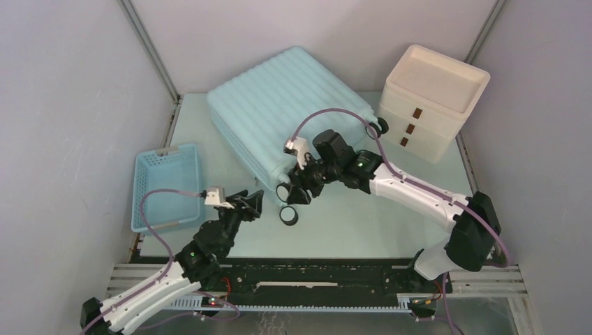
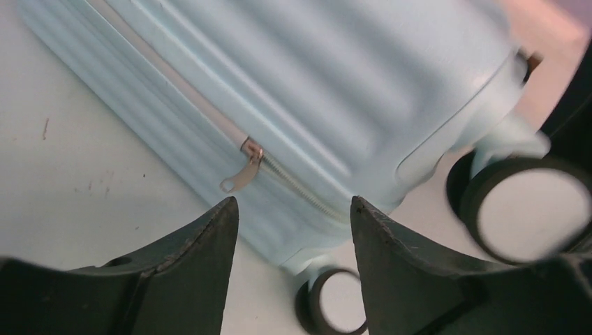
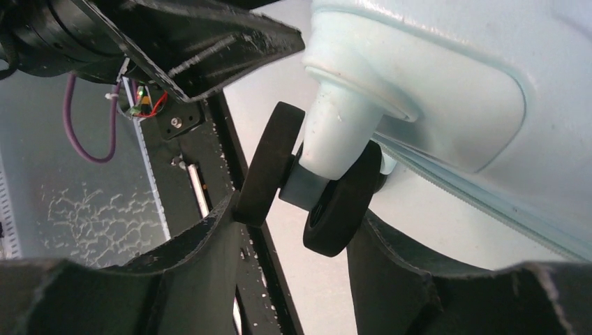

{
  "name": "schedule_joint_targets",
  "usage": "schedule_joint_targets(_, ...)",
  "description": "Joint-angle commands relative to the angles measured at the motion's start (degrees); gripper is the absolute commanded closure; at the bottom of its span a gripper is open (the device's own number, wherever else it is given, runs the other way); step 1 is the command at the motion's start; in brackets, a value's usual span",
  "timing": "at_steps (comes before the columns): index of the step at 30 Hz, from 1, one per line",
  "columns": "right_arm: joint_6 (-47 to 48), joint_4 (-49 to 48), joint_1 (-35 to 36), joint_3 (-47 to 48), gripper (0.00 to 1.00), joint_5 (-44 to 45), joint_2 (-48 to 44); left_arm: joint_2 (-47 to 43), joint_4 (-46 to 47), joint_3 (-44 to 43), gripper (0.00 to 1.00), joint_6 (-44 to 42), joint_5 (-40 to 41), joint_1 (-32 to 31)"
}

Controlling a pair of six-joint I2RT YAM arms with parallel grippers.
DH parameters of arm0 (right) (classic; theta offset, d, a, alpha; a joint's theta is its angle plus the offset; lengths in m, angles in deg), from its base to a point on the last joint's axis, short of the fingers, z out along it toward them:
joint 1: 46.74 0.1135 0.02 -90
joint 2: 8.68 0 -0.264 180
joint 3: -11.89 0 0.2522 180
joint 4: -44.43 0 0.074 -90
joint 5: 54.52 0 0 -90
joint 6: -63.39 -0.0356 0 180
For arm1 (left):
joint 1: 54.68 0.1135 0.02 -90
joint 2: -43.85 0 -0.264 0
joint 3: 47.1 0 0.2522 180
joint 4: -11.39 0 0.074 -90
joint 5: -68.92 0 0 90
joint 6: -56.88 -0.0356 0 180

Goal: Open, take out, and arrange the luggage
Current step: Adjust the luggage at the center of the board.

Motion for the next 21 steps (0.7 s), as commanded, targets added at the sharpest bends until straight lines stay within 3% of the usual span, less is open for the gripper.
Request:
schedule_joint_targets(1, 6.1, -0.9, 5.5, 6.5, 0.47, -10.7, 2.1, -9.4, -6.0, 2.0, 0.35, 4.5, 6.4, -0.2)
schedule_joint_targets(4, 12.4, 3.4, 4.8, 5.6, 0.20, -11.5, 0.1, -14.9, -9.6, 2.7, 0.35, 5.7, 7.2, -0.2)
schedule_joint_targets(7, 21.0, 8.9, 2.1, 3.1, 0.06, -15.3, -3.7, -17.6, -11.6, 2.7, 0.35, 6.1, 7.8, -0.2)
schedule_joint_targets(11, 35.7, 19.1, -5.2, 0.5, 0.03, -22.0, -8.8, -17.3, -13.3, 2.4, 0.32, 7.8, 8.2, -0.2)
schedule_joint_targets(14, 43.3, 25.0, -12.5, -1.6, 0.03, -27.9, -13.5, -16.3, -19.8, -2.0, 0.27, 9.6, 6.9, -0.2)
schedule_joint_targets(21, 41.6, 23.1, -30.0, -5.9, 0.01, -37.3, -22.4, -12.6, -26.7, -12.0, 0.22, 12.9, -1.6, -0.2)
